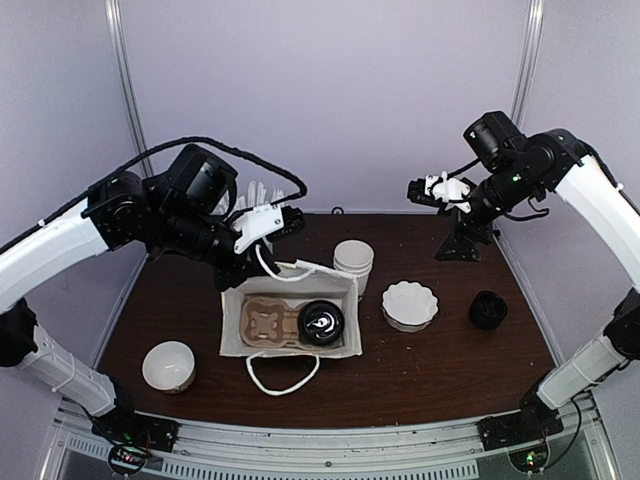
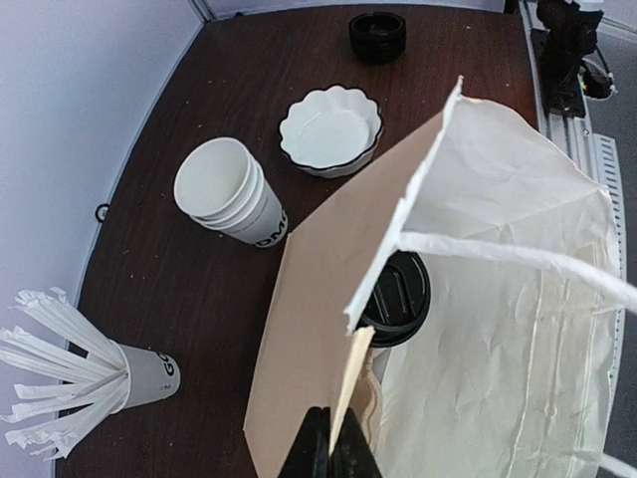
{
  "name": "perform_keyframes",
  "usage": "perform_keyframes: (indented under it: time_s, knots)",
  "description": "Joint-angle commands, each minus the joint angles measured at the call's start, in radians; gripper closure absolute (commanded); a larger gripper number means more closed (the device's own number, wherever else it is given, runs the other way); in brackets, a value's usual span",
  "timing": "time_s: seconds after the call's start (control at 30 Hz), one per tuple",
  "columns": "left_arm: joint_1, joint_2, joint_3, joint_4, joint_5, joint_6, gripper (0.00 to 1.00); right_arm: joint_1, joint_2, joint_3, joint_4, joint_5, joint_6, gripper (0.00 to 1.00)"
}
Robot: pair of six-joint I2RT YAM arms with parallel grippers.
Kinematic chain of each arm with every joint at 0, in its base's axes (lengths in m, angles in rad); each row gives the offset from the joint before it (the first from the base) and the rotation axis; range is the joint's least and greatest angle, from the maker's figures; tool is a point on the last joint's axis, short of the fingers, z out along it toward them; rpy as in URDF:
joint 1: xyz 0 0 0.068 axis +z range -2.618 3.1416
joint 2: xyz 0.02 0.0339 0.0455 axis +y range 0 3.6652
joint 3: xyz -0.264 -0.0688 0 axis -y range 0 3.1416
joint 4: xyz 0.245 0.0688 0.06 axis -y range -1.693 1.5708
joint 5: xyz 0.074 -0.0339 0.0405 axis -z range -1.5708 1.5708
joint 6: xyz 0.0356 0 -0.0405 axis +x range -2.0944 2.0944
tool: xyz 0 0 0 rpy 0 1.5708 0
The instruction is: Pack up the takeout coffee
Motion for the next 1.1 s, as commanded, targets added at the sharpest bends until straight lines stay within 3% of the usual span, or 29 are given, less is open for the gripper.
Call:
perform_keyframes:
  time_s: [0.0,0.23,0.6,0.83,1.07]
  knots:
    - [-0.047,-0.049,-0.047,0.056,0.031,-0.059,0.88,-0.007,0.029,-0.007,0.012,0.016,0.017,0.01]
    - [-0.098,-0.112,-0.14,0.094,0.06,-0.091,0.7,-0.008,0.087,0.041,-0.021,-0.017,0.023,0.01]
    - [-0.229,-0.222,-0.285,0.209,0.037,-0.117,0.59,-0.007,0.12,0.058,-0.054,-0.044,0.026,0.01]
    - [-0.24,-0.227,-0.326,0.229,0.057,-0.133,0.57,-0.008,0.114,0.036,-0.05,-0.031,0.024,0.0]
    - [-0.24,-0.207,-0.29,0.228,-0.066,-0.099,0.54,-0.008,0.108,0.03,-0.047,-0.026,0.024,0.01]
